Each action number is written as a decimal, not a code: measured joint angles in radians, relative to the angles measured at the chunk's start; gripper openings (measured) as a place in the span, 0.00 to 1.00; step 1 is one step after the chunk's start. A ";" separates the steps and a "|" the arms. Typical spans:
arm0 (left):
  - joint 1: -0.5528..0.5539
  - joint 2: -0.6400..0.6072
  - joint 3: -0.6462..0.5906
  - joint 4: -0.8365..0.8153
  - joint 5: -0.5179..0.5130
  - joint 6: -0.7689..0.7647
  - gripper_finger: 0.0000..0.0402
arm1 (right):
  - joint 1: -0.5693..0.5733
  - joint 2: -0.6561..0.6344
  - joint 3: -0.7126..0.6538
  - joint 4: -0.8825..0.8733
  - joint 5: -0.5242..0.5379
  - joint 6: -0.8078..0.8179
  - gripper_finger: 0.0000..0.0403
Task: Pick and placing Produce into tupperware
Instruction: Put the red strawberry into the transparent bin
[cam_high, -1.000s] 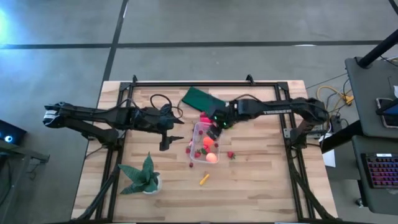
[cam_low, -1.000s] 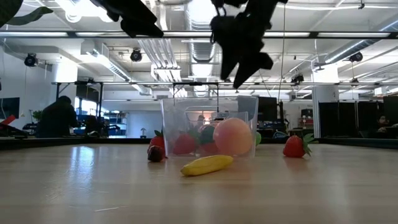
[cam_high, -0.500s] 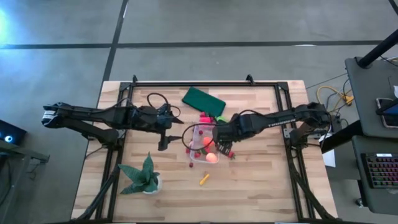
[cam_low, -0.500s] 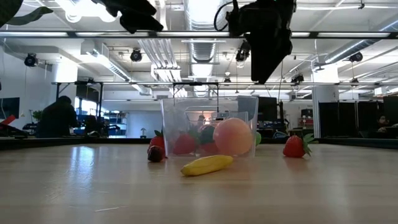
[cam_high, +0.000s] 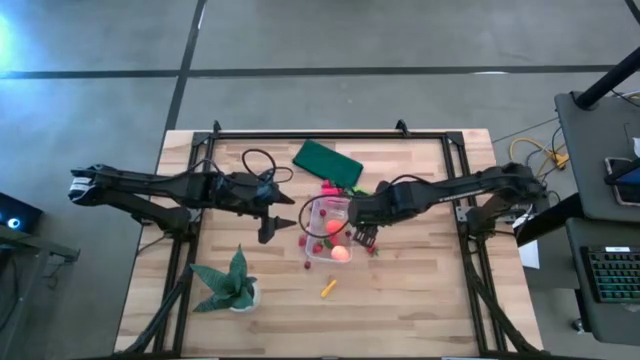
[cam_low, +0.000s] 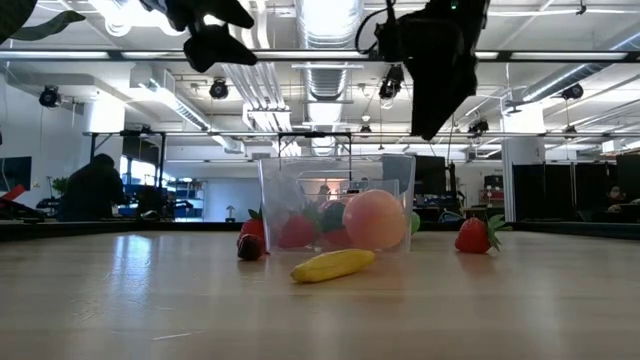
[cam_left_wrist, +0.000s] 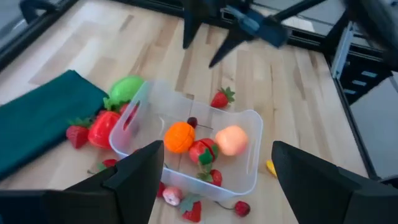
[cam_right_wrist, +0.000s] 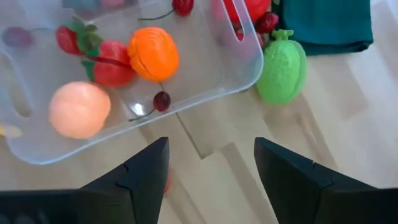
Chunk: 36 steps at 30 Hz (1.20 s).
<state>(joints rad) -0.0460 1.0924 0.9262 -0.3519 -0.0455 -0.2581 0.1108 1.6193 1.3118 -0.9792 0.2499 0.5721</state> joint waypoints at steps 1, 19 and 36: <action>0.000 0.001 0.000 0.000 0.011 -0.005 0.71 | -0.002 -0.022 -0.018 0.008 -0.001 0.015 0.57; -0.027 0.001 -0.146 -0.064 -0.008 0.026 0.71 | -0.026 -0.507 -0.453 0.176 0.037 0.337 0.57; -0.043 0.286 -0.254 0.293 -0.011 -0.050 0.71 | -0.024 -0.600 -0.484 0.205 0.039 0.277 0.57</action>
<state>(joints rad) -0.0891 1.3782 0.6719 -0.0592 -0.0568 -0.3082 0.0868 1.0194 0.8276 -0.7742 0.2893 0.8493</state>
